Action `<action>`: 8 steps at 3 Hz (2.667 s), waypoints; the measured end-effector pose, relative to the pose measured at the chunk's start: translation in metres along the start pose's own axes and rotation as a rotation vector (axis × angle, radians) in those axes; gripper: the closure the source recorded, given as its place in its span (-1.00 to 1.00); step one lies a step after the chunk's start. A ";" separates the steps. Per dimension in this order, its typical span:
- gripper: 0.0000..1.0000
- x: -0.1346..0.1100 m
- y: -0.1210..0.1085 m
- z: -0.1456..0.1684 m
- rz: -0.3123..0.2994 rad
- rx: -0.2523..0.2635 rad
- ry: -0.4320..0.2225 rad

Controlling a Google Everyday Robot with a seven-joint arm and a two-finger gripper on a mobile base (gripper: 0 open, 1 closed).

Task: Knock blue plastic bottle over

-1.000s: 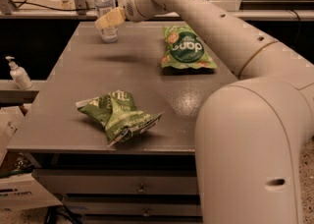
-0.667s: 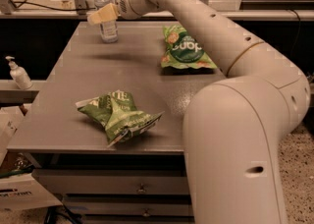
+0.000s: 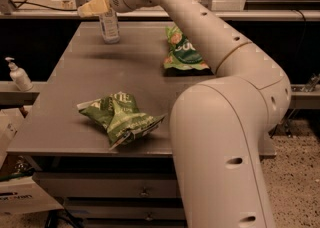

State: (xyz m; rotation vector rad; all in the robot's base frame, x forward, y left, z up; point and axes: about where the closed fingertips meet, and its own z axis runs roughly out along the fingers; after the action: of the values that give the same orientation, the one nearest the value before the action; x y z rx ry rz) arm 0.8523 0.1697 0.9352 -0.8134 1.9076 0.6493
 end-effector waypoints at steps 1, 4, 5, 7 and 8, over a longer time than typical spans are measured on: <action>-0.66 -0.006 0.007 0.009 0.003 -0.016 -0.001; 0.74 -0.008 0.002 -0.011 0.024 -0.019 0.006; 1.00 -0.009 -0.003 -0.054 0.039 -0.043 -0.022; 1.00 0.013 0.000 -0.171 0.035 -0.127 -0.017; 1.00 0.027 0.012 -0.225 -0.014 -0.168 0.015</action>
Offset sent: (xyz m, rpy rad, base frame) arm 0.0023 0.0186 0.0103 0.0079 0.0149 0.0137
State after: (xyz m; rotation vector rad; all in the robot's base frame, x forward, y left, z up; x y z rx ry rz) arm 0.7103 0.0087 1.0083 -0.9385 1.8770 0.8050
